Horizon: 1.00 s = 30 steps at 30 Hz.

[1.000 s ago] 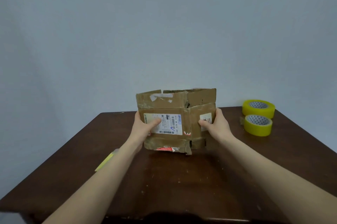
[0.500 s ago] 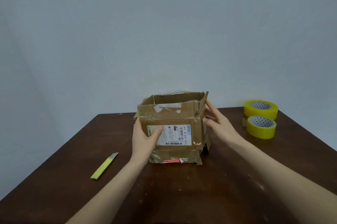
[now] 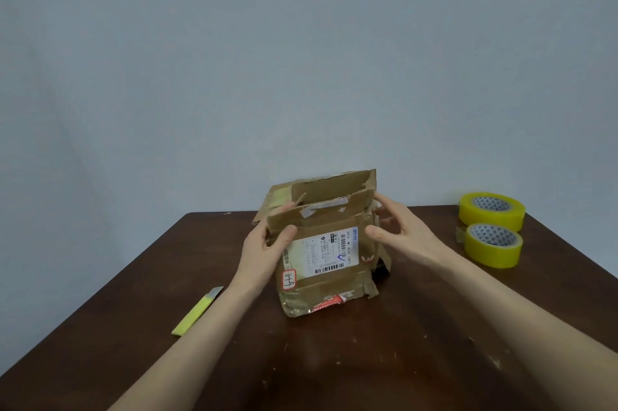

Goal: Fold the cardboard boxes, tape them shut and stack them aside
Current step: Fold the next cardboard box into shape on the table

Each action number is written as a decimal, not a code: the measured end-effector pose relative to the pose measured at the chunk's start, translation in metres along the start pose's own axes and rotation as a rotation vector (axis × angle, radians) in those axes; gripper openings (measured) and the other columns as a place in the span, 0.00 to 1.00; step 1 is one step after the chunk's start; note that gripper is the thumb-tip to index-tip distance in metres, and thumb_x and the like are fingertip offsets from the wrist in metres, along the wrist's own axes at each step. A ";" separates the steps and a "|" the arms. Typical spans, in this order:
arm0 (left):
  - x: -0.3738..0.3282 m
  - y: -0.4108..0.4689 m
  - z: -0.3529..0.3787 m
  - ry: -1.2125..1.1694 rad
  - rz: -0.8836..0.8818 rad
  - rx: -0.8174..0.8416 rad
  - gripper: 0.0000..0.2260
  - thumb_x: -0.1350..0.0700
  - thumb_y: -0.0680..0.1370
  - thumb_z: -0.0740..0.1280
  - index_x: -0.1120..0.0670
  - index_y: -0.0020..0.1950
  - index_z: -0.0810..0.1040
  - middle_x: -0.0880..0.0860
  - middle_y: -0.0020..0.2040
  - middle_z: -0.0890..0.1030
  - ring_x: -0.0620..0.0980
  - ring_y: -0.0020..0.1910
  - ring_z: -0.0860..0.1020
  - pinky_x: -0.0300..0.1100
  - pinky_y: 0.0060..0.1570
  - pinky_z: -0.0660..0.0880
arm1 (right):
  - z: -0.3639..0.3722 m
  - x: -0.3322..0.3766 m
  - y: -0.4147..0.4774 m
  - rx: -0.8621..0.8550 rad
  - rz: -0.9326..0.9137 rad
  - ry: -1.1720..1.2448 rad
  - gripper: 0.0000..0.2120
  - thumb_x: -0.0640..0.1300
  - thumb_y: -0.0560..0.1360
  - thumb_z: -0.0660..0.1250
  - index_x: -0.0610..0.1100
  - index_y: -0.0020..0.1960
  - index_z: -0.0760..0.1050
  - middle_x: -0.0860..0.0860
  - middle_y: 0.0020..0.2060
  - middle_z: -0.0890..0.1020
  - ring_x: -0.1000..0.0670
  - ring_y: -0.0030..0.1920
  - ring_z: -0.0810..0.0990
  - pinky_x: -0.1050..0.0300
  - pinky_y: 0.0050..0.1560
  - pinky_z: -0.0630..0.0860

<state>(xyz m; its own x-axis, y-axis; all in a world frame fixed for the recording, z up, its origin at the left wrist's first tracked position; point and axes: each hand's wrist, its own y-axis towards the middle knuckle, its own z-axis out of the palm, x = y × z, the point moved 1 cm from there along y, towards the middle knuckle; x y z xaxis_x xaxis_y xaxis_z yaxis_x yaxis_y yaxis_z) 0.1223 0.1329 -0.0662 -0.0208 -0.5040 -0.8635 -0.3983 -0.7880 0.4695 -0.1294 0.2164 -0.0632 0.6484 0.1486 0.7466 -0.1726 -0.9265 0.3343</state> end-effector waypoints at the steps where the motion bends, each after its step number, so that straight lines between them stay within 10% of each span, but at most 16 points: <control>1: 0.001 0.002 -0.003 0.021 0.003 0.005 0.17 0.38 0.69 0.66 0.34 0.57 0.77 0.45 0.60 0.80 0.46 0.61 0.77 0.45 0.59 0.75 | -0.004 0.000 0.005 0.000 0.013 0.010 0.47 0.75 0.60 0.62 0.62 0.75 0.55 0.51 0.67 0.68 0.49 0.65 0.70 0.55 0.60 0.69; 4: 0.007 0.008 -0.008 0.109 0.016 0.045 0.15 0.40 0.71 0.64 0.34 0.56 0.77 0.41 0.62 0.78 0.46 0.65 0.73 0.56 0.64 0.70 | -0.014 0.000 0.022 0.059 0.041 -0.015 0.47 0.74 0.58 0.63 0.65 0.74 0.53 0.49 0.71 0.61 0.47 0.70 0.64 0.53 0.66 0.64; 11: 0.007 0.021 -0.010 0.186 0.065 0.111 0.15 0.43 0.66 0.66 0.38 0.51 0.79 0.39 0.58 0.78 0.41 0.63 0.73 0.43 0.63 0.68 | -0.024 -0.011 0.048 0.108 0.004 -0.161 0.48 0.76 0.55 0.67 0.71 0.70 0.51 0.51 0.72 0.55 0.45 0.72 0.60 0.45 0.70 0.66; 20: 0.005 0.038 -0.016 0.197 -0.007 0.196 0.14 0.42 0.65 0.67 0.39 0.49 0.79 0.40 0.59 0.79 0.41 0.61 0.75 0.47 0.61 0.72 | -0.025 -0.003 0.070 0.287 -0.098 -0.428 0.50 0.68 0.59 0.71 0.58 0.76 0.56 0.51 0.77 0.51 0.47 0.75 0.53 0.42 0.73 0.58; 30: 0.012 0.038 0.002 0.101 -0.028 0.044 0.29 0.26 0.62 0.65 0.46 0.51 0.78 0.47 0.49 0.82 0.44 0.48 0.81 0.34 0.45 0.76 | -0.021 -0.017 0.050 0.241 -0.062 -0.123 0.33 0.73 0.61 0.67 0.61 0.62 0.72 0.57 0.65 0.67 0.54 0.67 0.67 0.50 0.68 0.67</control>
<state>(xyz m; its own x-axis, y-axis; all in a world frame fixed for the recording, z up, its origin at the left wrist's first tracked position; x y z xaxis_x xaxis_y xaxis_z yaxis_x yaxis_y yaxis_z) 0.1053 0.0973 -0.0584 0.0825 -0.5166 -0.8523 -0.4370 -0.7873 0.4349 -0.1645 0.1748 -0.0469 0.7399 0.1778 0.6488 0.0421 -0.9748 0.2191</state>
